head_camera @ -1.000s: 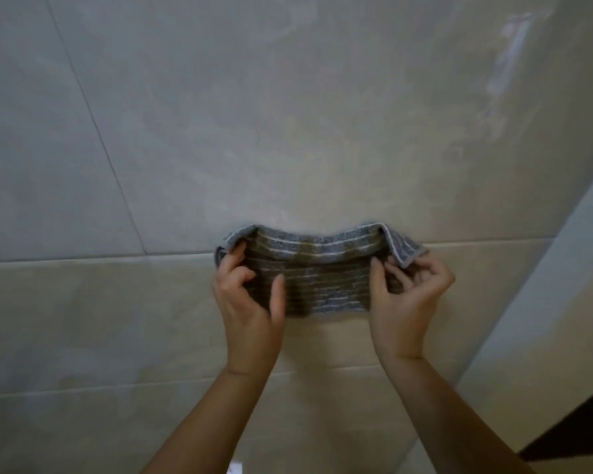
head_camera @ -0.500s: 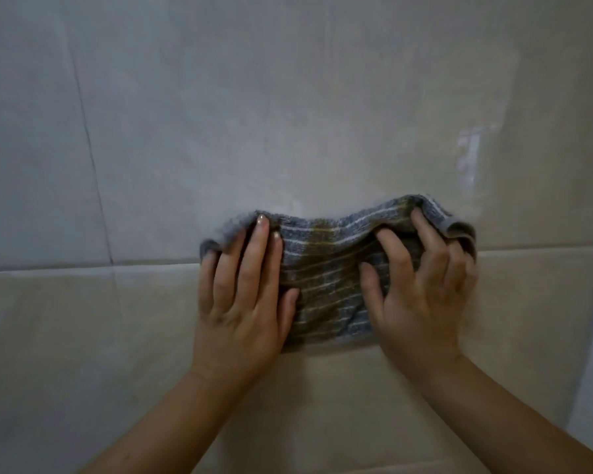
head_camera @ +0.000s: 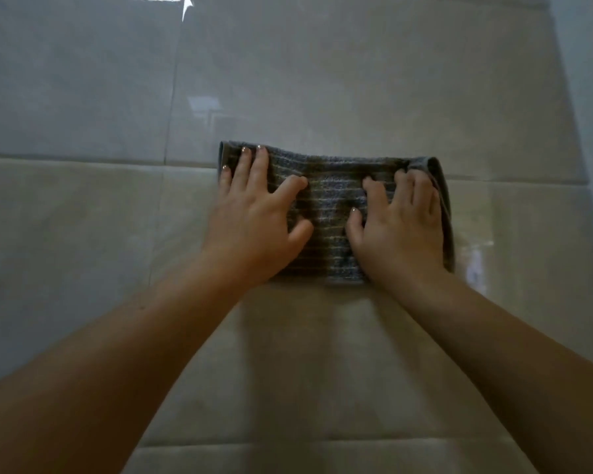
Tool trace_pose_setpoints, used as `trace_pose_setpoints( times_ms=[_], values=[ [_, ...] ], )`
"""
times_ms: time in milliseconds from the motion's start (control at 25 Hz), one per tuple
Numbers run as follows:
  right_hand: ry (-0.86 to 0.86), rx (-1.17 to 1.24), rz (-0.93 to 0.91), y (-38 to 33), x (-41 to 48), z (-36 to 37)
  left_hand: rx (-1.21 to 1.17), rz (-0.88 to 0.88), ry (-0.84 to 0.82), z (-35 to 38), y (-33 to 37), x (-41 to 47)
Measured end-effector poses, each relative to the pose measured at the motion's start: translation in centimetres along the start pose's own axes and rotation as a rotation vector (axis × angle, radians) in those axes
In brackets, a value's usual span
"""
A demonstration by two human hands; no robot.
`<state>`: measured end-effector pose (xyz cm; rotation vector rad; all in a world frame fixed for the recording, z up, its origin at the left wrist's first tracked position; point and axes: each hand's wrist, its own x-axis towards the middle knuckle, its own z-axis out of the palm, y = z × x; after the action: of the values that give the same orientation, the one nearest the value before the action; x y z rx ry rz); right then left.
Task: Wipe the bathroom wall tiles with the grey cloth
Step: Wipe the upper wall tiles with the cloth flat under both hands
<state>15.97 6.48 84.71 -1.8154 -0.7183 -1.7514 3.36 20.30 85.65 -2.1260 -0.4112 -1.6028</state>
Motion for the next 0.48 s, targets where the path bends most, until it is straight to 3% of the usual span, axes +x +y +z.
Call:
trace_pose_setpoints(
  times_ms=[200, 480],
  values=[
    [-0.002, 0.156, -0.042, -0.8, 1.0, 1.3, 0.027, -0.075, 0.115, 1.5, 1.4, 0.4],
    [-0.063, 0.067, -0.03, -8.7, 1.5, 2.1, 0.106, -0.078, 0.091, 0.3, -7.7, 0.0]
  ],
)
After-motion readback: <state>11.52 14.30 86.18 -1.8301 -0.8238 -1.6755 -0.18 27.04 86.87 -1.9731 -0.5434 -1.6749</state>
